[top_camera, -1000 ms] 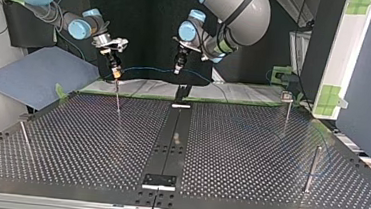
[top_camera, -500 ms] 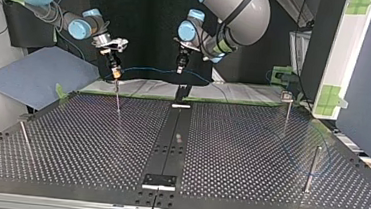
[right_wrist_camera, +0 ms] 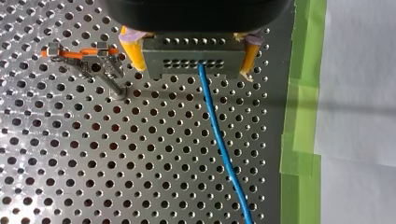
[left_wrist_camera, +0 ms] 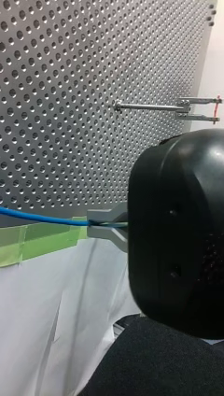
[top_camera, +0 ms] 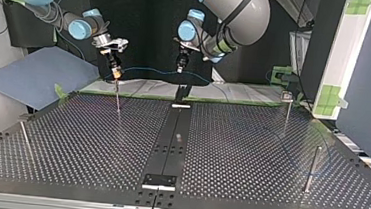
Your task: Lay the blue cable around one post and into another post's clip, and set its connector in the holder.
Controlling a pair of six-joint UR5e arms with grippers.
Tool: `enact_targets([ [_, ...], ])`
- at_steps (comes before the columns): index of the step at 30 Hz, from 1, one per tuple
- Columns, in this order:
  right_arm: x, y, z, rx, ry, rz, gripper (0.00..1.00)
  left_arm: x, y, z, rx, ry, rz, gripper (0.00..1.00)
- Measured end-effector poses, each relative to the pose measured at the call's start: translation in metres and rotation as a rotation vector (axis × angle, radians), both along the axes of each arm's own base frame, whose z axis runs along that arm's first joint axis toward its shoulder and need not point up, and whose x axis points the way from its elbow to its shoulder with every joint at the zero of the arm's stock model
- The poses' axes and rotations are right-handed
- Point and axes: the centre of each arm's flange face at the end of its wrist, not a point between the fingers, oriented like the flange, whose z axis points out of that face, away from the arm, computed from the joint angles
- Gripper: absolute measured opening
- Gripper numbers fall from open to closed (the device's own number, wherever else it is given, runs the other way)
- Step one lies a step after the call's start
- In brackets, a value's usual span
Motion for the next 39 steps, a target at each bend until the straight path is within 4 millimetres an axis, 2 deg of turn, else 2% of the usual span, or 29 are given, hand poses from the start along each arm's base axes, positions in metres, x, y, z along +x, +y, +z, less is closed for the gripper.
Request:
enact_targets([
  [12,0.0013,0.0012,-0.0003,0.004,0.002,0.003,0.0,0.0003,-0.0012,0.0005,-0.003,-0.003,-0.005,0.0],
  [13,0.0014,0.0012,-0.0003,0.003,0.003,0.003,0.0,0.0003,-0.0013,0.0006,-0.003,-0.003,-0.005,0.1],
  [14,0.0014,0.0013,-0.0004,0.003,0.004,0.003,0.0,0.0004,-0.0014,0.0006,-0.004,-0.004,-0.006,0.1],
  [15,0.0014,0.0014,-0.0004,0.002,0.005,0.004,0.0,0.0005,-0.0018,0.0007,-0.006,-0.005,-0.008,0.19],
  [16,0.0015,0.0015,-0.0005,0.002,0.006,0.004,0.0,0.0004,-0.002,0.0006,-0.007,-0.005,-0.011,0.35],
  [17,0.0015,0.0016,-0.0004,0.001,0.007,0.004,0.0,0.0002,-0.0021,0.0004,-0.008,-0.005,-0.013,0.35],
  [18,0.0015,0.0016,-0.0005,0.001,0.008,0.004,0.0,0.0003,-0.0024,0.0006,-0.009,-0.005,-0.014,0.51],
  [19,0.0015,0.0016,-0.0004,0.001,0.008,0.004,0.0,0.0004,-0.0025,0.0007,-0.01,-0.005,-0.015,0.63],
  [20,0.0015,0.0016,-0.0004,0.001,0.009,0.004,0.0,0.0005,-0.0024,0.0007,-0.01,-0.005,-0.014,0.63],
  [21,0.0015,0.0016,-0.0004,0.0,0.009,0.004,0.0,0.0007,-0.002,0.0005,-0.011,-0.004,-0.014,0.79],
  [22,0.0015,0.0015,-0.0003,0.0,0.009,0.004,0.0,0.001,-0.0016,0.0005,-0.011,-0.004,-0.013,0.88],
  [23,0.0015,0.0016,-0.0004,0.0,0.009,0.004,0.0,0.0013,-0.0014,0.0005,-0.011,-0.004,-0.012,0.88],
  [24,0.0015,0.0016,-0.0004,0.0,0.009,0.004,0.0,0.0018,-0.0008,0.0005,-0.011,-0.003,-0.011,0.94],
  [29,0.0015,0.0016,-0.0004,0.0,0.009,0.004,0.0,0.0027,0.002,0.0002,-0.011,0.002,0.007,0.94],
  [30,0.0015,0.0016,-0.0005,0.0,0.009,0.004,0.0,0.0028,0.0025,0.0,-0.01,0.003,0.011,0.88],
  [39,0.0015,0.0015,-0.0003,0.0,0.009,0.004,0.0,-0.0005,0.004,-0.0027,0.008,0.034,-0.006,0.88],
])
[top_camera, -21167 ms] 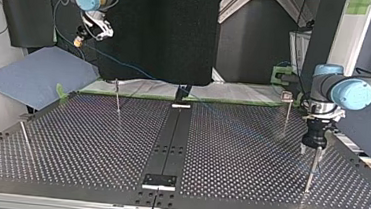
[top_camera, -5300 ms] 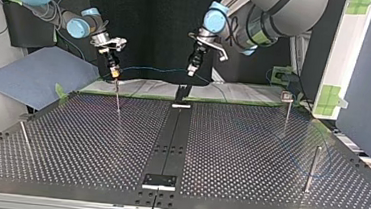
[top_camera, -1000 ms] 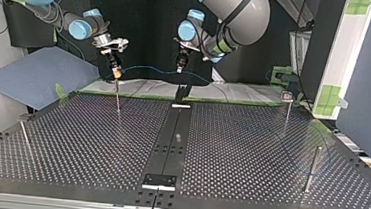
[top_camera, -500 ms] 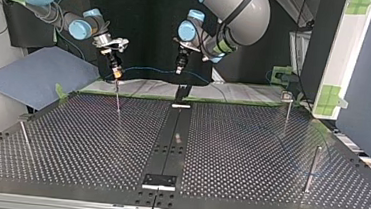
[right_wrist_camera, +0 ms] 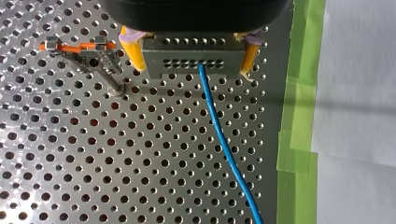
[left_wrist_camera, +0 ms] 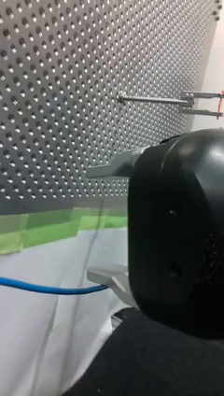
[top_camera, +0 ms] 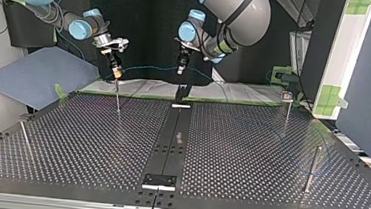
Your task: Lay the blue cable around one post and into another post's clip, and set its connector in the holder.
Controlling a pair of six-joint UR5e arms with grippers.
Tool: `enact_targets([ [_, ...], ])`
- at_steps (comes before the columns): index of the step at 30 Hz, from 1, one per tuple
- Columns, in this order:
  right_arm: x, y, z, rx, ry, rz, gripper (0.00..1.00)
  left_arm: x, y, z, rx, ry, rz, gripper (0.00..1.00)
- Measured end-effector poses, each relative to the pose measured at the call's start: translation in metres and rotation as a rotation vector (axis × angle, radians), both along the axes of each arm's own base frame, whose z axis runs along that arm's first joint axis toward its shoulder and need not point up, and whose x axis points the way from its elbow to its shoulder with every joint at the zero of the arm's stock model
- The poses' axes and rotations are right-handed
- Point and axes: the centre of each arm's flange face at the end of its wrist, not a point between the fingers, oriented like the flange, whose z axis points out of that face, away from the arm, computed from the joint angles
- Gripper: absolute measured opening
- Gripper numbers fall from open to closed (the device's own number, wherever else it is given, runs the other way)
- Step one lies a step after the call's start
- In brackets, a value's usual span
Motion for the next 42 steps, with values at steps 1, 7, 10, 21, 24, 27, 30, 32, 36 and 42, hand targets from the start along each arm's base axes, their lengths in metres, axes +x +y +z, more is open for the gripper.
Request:
enact_targets([
  [1,0.0,0.0,0.0,0.0,0.0,0.0,0.0,-0.001,0.0,0.0,0.002,0.005,-0.005,0.88],
  [7,0.0,0.0,0.0,-0.001,0.0,0.0,0.0,0.0,-0.002,-0.001,-0.025,0.027,-0.035,0.88],
  [10,0.0,0.0,0.0,-0.001,-0.001,0.0,0.0,0.006,-0.009,0.003,-0.063,0.022,-0.051,0.88],
  [21,0.001,0.0,0.0,-0.002,-0.005,0.001,0.0,0.016,-0.029,0.013,-0.152,0.033,-0.104,0.88],
  [24,0.002,0.0,0.0,0.0,-0.009,0.001,0.0,0.011,-0.031,0.012,-0.131,0.051,-0.131,0.88],
  [27,0.002,0.0,0.001,0.002,-0.017,0.001,0.0,0.005,-0.034,0.01,-0.106,0.068,-0.161,0.88],
  [30,0.003,-0.001,0.001,0.004,-0.021,0.001,0.0,-0.002,-0.036,0.008,-0.08,0.089,-0.192,0.88],
  [32,0.003,-0.001,0.001,0.003,-0.022,0.001,0.0,-0.005,-0.037,0.007,-0.066,0.102,-0.202,0.88],
  [36,0.004,0.0,0.001,0.002,-0.021,0.003,0.0,-0.011,-0.035,0.005,-0.043,0.128,-0.202,0.88],
  [42,0.004,0.0,0.001,0.002,-0.02,0.003,0.0,-0.005,-0.027,0.004,-0.038,0.129,-0.145,0.88],
])
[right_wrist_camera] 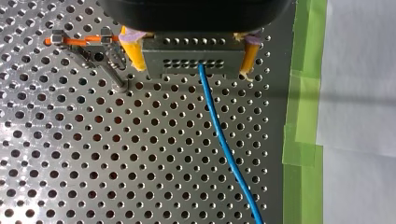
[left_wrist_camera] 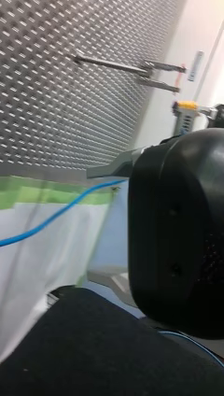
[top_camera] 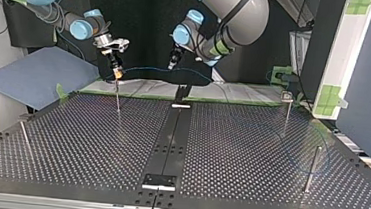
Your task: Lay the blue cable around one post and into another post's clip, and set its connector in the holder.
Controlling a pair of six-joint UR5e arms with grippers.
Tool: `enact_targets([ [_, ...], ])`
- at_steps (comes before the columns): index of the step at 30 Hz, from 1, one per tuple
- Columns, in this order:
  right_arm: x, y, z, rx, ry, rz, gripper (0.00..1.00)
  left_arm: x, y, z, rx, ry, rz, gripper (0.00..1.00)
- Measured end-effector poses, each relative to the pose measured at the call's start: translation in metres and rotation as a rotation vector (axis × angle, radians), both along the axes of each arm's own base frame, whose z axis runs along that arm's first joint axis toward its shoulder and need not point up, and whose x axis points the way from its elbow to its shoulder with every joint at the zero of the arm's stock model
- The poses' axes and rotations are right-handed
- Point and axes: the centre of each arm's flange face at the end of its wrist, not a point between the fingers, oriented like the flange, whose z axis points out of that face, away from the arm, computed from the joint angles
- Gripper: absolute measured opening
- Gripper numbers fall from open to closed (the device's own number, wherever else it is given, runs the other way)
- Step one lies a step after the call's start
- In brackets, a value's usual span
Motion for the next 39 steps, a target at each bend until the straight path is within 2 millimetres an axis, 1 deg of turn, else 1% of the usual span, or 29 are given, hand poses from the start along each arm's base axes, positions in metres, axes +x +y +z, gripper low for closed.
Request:
enact_targets([
  [8,0.0,0.0,0.0,0.0,0.001,-0.002,0.0,0.009,0.01,-0.002,-0.013,-0.003,0.07,0.88],
  [12,0.0,0.0,0.0,-0.001,0.003,-0.001,0.0,0.015,0.015,-0.013,-0.003,0.009,0.096,0.88],
  [16,0.0,0.0,0.0,0.0,0.004,-0.001,0.0,0.023,0.015,-0.024,-0.017,0.003,0.124,0.88],
  [23,0.001,0.001,0.0,0.0,0.004,0.0,0.0,0.039,0.017,-0.022,-0.037,-0.015,0.162,0.88],
  [25,0.001,0.001,0.0,0.001,0.004,0.0,0.0,0.042,0.021,-0.022,-0.034,-0.018,0.178,0.78],
  [26,0.001,0.001,0.0,0.0,0.004,-0.001,0.0,0.044,0.023,-0.022,-0.03,-0.018,0.186,0.78],
  [28,0.002,0.001,0.0,0.0,0.004,-0.001,0.0,0.045,0.027,-0.022,-0.014,-0.017,0.202,0.65],
  [29,0.002,0.001,0.0,0.0,0.004,0.0,0.0,0.045,0.028,-0.022,-0.004,-0.016,0.21,0.65],
  [31,0.002,0.001,0.0,0.0,0.004,0.0,0.0,0.045,0.032,-0.023,0.02,-0.014,0.225,0.53],
  [32,0.002,0.001,0.0,0.001,0.004,0.0,0.0,0.045,0.033,-0.023,0.028,-0.013,0.23,0.53],
  [33,0.002,0.001,0.0,0.0,0.005,-0.001,0.0,0.045,0.034,-0.023,0.036,-0.011,0.234,0.5],
  [38,0.001,0.0,0.0,-0.001,0.004,-0.011,0.0,0.044,0.035,-0.023,0.052,-0.009,0.235,0.5],
  [39,0.001,0.0,0.0,-0.002,0.004,-0.012,0.0,0.044,0.035,-0.023,0.054,-0.009,0.233,0.46],
])
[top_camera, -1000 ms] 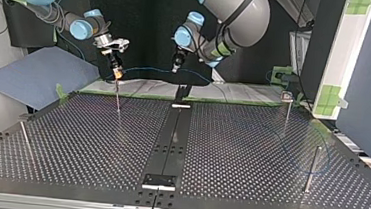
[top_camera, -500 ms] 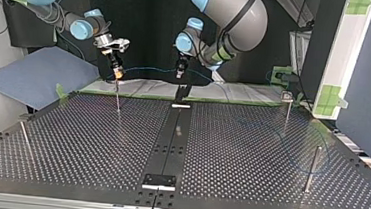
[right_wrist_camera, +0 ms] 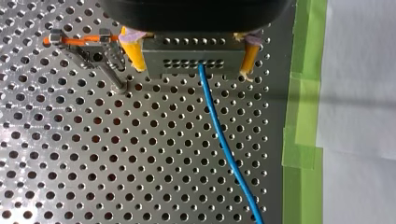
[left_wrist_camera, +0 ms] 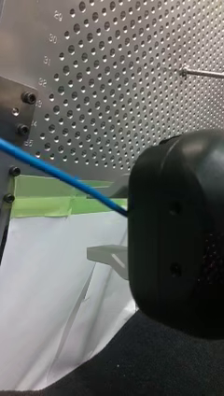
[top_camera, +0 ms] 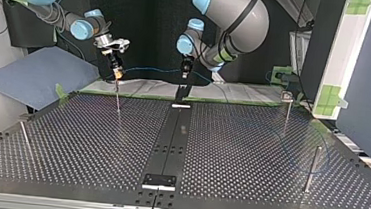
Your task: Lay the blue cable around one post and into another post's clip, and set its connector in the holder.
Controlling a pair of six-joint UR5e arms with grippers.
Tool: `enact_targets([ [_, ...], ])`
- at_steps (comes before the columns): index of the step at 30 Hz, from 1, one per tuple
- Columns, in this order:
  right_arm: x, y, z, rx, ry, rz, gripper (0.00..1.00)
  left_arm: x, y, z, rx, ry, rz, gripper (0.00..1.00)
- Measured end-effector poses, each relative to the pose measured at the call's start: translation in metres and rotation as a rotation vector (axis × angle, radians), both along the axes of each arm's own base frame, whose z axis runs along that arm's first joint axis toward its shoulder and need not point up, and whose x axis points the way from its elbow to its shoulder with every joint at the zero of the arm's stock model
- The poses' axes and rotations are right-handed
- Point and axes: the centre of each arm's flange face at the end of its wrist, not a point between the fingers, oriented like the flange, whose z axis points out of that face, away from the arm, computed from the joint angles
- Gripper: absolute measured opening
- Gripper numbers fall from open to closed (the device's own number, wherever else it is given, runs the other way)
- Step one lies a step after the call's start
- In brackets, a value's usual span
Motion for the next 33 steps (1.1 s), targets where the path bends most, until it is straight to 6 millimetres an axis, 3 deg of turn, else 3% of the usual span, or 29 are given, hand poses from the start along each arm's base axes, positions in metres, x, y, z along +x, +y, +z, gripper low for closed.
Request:
enact_targets([
  [5,0.0,0.0,0.0,0.0,0.0,-0.003,0.0,0.0,0.0,0.0,0.001,0.0,-0.002,0.32],
  [6,0.0,0.0,0.0,0.0,0.0,-0.003,0.0,0.0,0.0,0.0,0.001,0.001,-0.003,0.25],
  [33,-0.009,-0.006,0.0,-0.002,-0.005,-0.039,0.0,-0.01,-0.012,-0.001,0.034,0.014,-0.097,0.3],
])
